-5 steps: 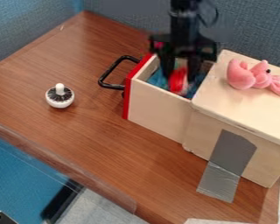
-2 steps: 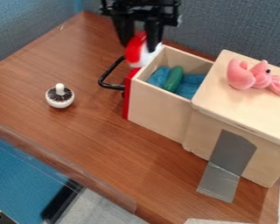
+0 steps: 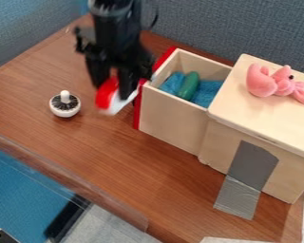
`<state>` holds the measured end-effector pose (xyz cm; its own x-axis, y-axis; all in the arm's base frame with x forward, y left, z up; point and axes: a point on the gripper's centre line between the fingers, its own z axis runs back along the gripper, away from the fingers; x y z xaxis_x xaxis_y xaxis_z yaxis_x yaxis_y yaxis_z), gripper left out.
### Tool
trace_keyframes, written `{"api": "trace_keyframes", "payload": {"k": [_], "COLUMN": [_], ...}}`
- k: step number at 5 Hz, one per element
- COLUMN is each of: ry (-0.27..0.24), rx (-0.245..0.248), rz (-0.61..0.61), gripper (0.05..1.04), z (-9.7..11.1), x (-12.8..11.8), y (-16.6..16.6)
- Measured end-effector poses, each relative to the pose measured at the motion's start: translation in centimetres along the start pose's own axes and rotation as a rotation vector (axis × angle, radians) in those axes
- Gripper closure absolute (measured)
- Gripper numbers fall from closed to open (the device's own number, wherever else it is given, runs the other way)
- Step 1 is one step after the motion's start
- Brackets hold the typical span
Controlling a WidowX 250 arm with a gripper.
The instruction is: Took a red object out of the drawer
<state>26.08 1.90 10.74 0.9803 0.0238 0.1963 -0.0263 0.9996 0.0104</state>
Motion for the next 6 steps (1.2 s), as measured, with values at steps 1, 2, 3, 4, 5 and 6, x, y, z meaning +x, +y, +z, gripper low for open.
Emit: {"api": "trace_keyframes", "payload": {"k": [1, 2, 3, 4, 5, 6], "ry": [0.009, 0.077, 0.134, 0.137, 0.141, 0.02], "rx": [-0.001, 0.015, 0.047, 0.078, 0.083, 0.019], "rz": [-0.031, -0.019, -0.025, -0.041, -0.053, -0.018], "gripper": [0.555, 0.554, 0.554, 0.481, 0.178, 0.07], "z": [-2.0, -5.4, -8.0, -8.5, -8.0, -3.5], "x": [-1.4, -2.6, -3.0, -2.5, -2.9, -2.1], "y": [-0.1, 0.1, -0.3, -0.5, -0.5, -0.8]}}
